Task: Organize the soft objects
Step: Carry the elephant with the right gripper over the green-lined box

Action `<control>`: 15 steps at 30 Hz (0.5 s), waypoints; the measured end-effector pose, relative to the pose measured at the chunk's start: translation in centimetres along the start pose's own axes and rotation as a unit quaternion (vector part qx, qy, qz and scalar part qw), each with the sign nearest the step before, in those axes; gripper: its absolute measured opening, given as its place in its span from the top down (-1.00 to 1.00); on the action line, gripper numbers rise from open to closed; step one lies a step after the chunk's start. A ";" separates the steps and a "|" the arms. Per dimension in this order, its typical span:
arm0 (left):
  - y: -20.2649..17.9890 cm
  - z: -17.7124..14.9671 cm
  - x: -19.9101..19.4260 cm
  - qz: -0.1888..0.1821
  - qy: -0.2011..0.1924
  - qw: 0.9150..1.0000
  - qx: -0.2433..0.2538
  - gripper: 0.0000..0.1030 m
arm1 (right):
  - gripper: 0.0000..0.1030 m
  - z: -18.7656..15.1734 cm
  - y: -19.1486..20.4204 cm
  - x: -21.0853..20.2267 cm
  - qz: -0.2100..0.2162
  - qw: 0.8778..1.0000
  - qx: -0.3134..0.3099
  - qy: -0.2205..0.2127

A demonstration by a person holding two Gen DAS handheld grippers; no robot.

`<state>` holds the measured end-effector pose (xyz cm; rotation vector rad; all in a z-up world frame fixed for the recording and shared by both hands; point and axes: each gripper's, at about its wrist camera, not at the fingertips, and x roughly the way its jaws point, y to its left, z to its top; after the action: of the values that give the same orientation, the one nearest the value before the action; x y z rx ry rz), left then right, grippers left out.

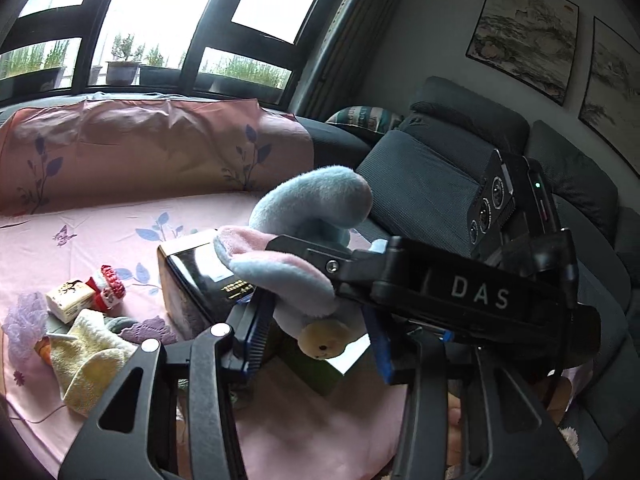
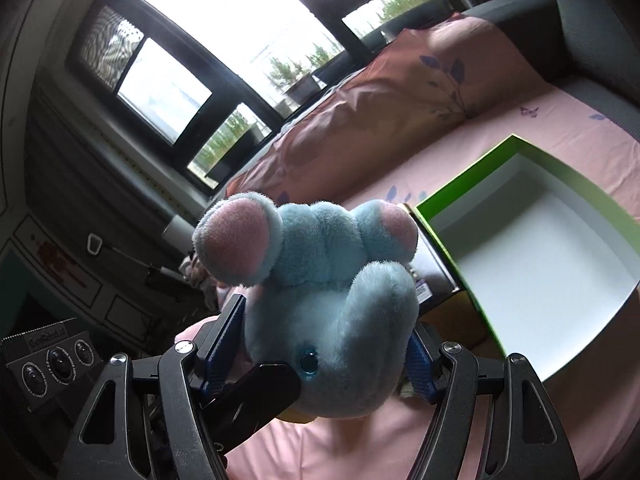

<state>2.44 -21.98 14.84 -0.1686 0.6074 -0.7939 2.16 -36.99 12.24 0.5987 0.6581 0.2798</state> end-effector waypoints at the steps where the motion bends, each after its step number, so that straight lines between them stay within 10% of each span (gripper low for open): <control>1: -0.3 -0.1 0.7 -0.004 0.004 1.000 0.002 0.18 | -0.42 0.1 -0.7 -0.3 -0.004 1.000 0.009 -0.004; 15: -3.2 -2.1 10.4 -0.063 0.089 0.994 0.004 0.22 | -0.42 0.7 -10.5 -1.9 -0.094 0.988 0.117 -0.016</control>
<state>4.94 -31.44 9.59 -0.1302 0.7683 -0.9396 1.81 -46.48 7.30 0.7586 0.7169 0.0151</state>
